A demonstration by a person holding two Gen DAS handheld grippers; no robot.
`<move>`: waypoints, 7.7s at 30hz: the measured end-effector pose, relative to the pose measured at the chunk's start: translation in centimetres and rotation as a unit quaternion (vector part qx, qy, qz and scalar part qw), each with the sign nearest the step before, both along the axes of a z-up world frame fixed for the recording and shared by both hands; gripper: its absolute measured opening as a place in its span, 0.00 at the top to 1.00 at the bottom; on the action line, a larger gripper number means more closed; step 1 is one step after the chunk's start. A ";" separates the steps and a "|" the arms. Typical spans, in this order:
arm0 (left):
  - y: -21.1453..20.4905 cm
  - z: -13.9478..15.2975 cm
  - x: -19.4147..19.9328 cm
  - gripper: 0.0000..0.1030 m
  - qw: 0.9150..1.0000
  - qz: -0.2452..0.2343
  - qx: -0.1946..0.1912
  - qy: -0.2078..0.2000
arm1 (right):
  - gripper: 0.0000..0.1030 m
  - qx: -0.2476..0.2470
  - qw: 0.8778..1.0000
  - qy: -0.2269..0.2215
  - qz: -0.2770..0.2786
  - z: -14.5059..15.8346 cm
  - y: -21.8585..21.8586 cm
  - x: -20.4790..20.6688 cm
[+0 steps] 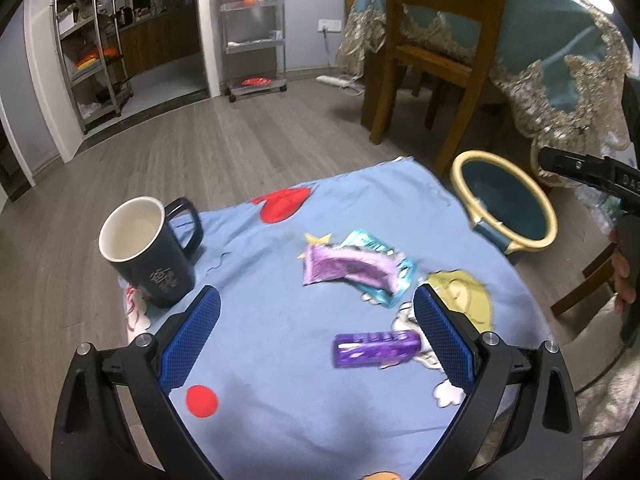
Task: Collect trash
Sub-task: 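Move both open tools back over the remaining trash on the cloth, then grasp the pink wrapper with the right tool while the left tool grasps the blue blister pack, then carry wrapper and blister pack over the wastebasket and open both tools to drop them, then move both tools back over the purple tube and white packet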
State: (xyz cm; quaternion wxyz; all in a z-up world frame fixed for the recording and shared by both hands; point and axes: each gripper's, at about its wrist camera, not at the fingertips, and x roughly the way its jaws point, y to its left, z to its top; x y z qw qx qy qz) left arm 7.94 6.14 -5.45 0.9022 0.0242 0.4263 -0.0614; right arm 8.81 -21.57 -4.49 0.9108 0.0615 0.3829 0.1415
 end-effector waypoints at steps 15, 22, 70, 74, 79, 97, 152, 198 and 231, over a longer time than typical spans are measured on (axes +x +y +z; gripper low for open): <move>2.6 -3.6 2.9 0.07 0.997 0.062 0.002 0.049 | 0.19 -0.061 0.982 0.103 0.144 -8.9 9.6 4.4; 3.9 -3.9 3.1 0.08 0.995 0.084 -0.008 0.056 | 0.36 -0.136 0.962 0.112 0.209 -12.8 14.2 5.7; -7.3 -10.0 9.1 0.08 0.996 0.009 -0.011 0.089 | 0.89 -0.017 0.992 0.116 0.040 -3.7 -3.3 5.9; -7.4 -11.1 10.7 0.08 0.993 0.029 -0.030 0.107 | 0.89 -0.008 0.992 0.120 0.040 -3.7 -3.3 6.0; -9.2 -11.8 12.8 0.07 0.990 0.051 -0.025 0.127 | 0.89 -0.005 0.991 0.126 0.035 -3.9 -3.5 6.1; -8.8 -13.1 13.4 0.33 0.981 0.102 -0.010 0.163 | 0.89 0.003 0.991 0.132 0.015 -4.2 -4.6 6.5; -24.9 -1.0 13.2 0.11 0.979 -0.205 -0.013 -0.012 | 0.36 0.101 0.954 0.143 -0.242 -6.9 -19.8 7.4; -7.6 -6.1 -2.7 0.06 0.998 0.031 0.029 0.054 | 0.10 0.059 0.991 0.112 -0.033 -4.1 -1.9 -2.0; -5.9 -12.1 1.7 0.34 0.977 0.116 -0.094 0.149 | 0.10 0.063 0.987 0.147 -0.025 -6.0 -2.2 -0.4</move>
